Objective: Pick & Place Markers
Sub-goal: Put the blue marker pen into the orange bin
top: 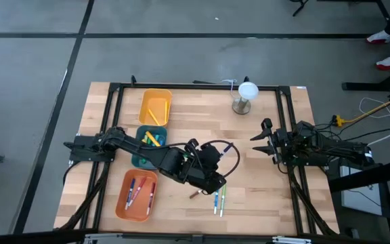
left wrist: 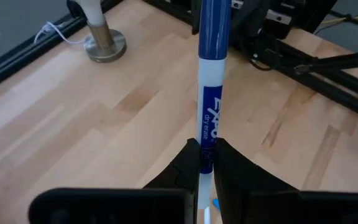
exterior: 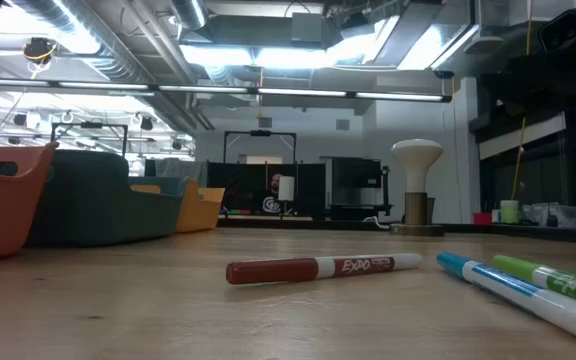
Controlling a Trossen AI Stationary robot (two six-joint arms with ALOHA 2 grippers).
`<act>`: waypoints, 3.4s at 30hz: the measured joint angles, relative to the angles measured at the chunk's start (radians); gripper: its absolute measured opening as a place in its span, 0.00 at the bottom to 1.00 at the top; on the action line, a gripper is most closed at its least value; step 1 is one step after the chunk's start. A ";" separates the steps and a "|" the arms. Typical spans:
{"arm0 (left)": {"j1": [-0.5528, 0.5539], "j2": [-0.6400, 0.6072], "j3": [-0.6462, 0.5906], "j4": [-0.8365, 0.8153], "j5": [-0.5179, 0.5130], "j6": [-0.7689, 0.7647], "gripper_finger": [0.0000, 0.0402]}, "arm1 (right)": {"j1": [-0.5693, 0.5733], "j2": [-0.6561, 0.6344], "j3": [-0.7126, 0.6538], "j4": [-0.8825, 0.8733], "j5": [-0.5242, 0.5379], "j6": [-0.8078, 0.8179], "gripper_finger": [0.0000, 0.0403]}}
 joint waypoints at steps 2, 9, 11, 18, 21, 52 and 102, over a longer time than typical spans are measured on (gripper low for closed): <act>0.002 -0.008 0.000 -0.001 -0.010 0.004 0.06 | 0.000 0.000 0.000 0.000 0.000 0.000 0.42; 0.008 -0.037 0.001 -0.011 -0.070 0.005 0.06 | 0.000 0.000 0.000 0.000 0.000 0.000 0.42; 0.008 -0.040 0.001 -0.011 -0.066 0.005 0.06 | 0.000 0.000 0.000 0.000 0.000 0.000 0.42; 0.006 -0.040 0.001 -0.012 0.048 -0.062 0.06 | 0.000 0.000 0.000 0.000 0.000 0.000 0.42; -0.003 -0.040 0.001 -0.012 0.050 -0.092 0.06 | 0.000 0.000 0.000 0.000 0.000 0.000 0.42; -0.221 -0.051 -0.001 -0.418 0.059 -0.720 0.06 | 0.000 0.000 0.000 0.000 0.000 -0.001 0.42; -0.297 -0.399 -0.461 -0.417 0.325 -0.706 0.06 | 0.000 0.000 0.000 0.000 0.000 0.000 0.42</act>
